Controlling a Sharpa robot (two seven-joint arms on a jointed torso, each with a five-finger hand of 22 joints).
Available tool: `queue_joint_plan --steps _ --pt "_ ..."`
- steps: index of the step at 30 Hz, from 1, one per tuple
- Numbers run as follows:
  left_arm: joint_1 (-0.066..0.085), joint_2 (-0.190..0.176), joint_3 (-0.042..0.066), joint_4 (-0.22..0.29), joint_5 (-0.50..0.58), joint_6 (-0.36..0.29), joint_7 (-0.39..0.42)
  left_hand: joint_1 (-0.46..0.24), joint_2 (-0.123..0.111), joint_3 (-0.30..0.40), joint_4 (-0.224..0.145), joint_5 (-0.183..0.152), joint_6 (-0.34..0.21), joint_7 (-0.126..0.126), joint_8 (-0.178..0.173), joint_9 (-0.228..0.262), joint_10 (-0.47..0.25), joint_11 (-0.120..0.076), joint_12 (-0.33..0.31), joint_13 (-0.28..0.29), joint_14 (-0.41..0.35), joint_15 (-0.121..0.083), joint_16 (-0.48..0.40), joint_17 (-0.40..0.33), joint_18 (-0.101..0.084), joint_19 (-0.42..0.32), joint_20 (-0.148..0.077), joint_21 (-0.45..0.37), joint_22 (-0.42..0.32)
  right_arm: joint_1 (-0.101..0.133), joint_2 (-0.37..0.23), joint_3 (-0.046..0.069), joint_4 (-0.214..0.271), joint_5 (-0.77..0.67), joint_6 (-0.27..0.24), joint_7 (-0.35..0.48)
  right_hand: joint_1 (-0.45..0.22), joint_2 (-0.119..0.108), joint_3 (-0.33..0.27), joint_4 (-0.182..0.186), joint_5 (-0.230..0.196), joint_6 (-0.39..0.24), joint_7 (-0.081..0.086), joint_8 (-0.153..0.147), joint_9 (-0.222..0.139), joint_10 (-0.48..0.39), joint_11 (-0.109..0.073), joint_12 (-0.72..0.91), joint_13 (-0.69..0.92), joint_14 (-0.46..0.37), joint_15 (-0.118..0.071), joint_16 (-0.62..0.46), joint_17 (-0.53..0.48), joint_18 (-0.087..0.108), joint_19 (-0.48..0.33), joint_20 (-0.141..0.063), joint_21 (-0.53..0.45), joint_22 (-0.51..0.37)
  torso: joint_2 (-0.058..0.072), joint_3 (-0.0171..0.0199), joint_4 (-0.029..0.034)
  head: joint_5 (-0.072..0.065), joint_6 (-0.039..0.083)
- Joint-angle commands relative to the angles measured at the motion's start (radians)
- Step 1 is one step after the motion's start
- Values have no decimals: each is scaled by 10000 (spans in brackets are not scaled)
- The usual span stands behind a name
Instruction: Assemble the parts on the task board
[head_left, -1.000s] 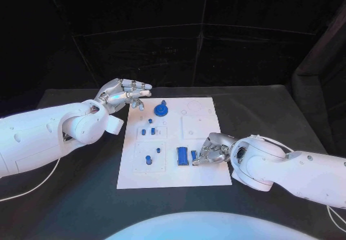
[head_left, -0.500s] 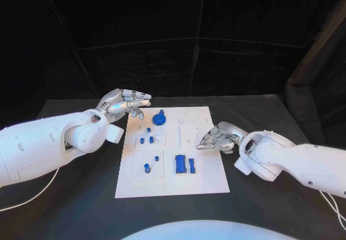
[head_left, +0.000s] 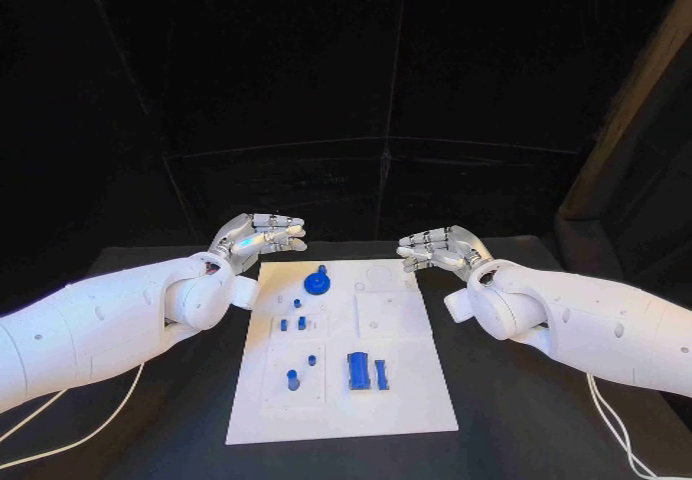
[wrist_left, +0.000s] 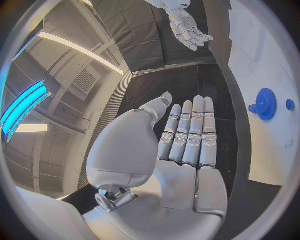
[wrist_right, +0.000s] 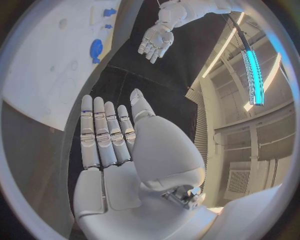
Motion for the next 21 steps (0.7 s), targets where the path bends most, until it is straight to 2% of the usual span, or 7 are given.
queue_joint_plan --steps 1,3,4,10,18,20,21 --pt "-20 230 12 -360 623 -377 651 -30 -83 -225 33 -23 -188 -32 -239 1 -394 257 -497 14 -310 307 -894 -479 -84 -791 330 -751 -538 34 363 27 -563 1505 656 1378 -107 109 -14 -218 -49 -31 52 -55 -360 143 -13 -66 -987 324 48 -580 -688 101 357 93 -717 -608 -71 53 -9 21 305" --pt "-44 402 14 -576 660 -540 732 33 23 -516 76 -53 -108 -55 -415 12 -289 261 -799 14 -73 391 -1608 -897 203 -913 673 -1122 -971 36 618 34 -933 1592 796 1472 -225 157 -16 -375 -33 -61 46 -110 -610 175 41 -85 -1565 544 45 -852 -1061 84 622 109 -1094 -942 -73 42 28 -11 364" --pt "-33 279 1 -403 184 -124 154 -3911 644 -1382 377 -533 -3009 -581 -1237 -647 -3225 -310 -1132 -610 -2882 -122 -2193 -1261 -438 -3123 -230 -1372 -1709 17 457 26 -646 582 178 494 -4376 -703 416 94 -428 -2858 -535 -694 -1030 -2985 -440 -727 -2079 -2751 -316 -1138 -1553 -537 -2404 -569 -1616 -1457 -34 23 -4 7 220" --pt "-180 190 151 -57 139 -635 199 -5726 644 -1887 377 -533 -4364 -847 -1237 -647 -4603 -540 -1382 -610 -4142 -329 -2694 -1562 -518 -4206 -526 -2268 -2192 -75 323 97 -193 892 -333 743 -6341 -703 589 94 -636 -4173 -774 -694 -1313 -4377 -632 -727 -2525 -4169 -1166 -1371 -1914 -665 -3689 -877 -1990 -1814 -290 198 215 132 379" --pt "-731 -145 718 1245 -33 -2558 367 -7717 644 -2367 377 -533 -5839 -1132 -1237 -647 -6092 -815 -2156 -610 -5545 -1228 -3084 -2442 -667 -5354 -938 -2268 -2629 -413 -165 356 1465 2026 -2204 1654 -8510 -703 1413 94 -1426 -5628 -1066 -694 -2249 -5983 -1490 -727 -2884 -5828 -1166 -2077 -2229 -926 -5202 -1223 -2322 -2136 -532 363 422 249 529" --pt "-913 -256 905 1676 -90 -3194 423 -8130 644 -2469 377 -533 -6144 -1867 -1237 -647 -6396 -1534 -2156 -610 -5837 -1228 -3166 -2442 -776 -5591 -1023 -2268 -2720 -494 -281 418 1861 2297 -2651 1871 -8947 -703 1413 94 -1426 -5921 -1123 -694 -2249 -6304 -1490 -727 -2958 -6160 -1166 -2077 -2292 -925 -5506 -1295 -2390 -2198 -532 363 422 249 529" --pt "-1002 -310 997 1886 -118 -3505 450 -8317 644 -2515 377 -533 -6279 -1867 -1237 -647 -6537 -1534 -2156 -610 -5971 -1228 -3213 -2442 -776 -5701 -1061 -2268 -2760 -528 -331 444 2030 2413 -2843 1965 -9152 -703 1413 94 -1426 -6057 -1836 -694 -2249 -6454 -1490 -727 -2990 -6315 -1166 -2077 -2323 -925 -5651 -1325 -2422 -2229 -532 363 422 249 529"
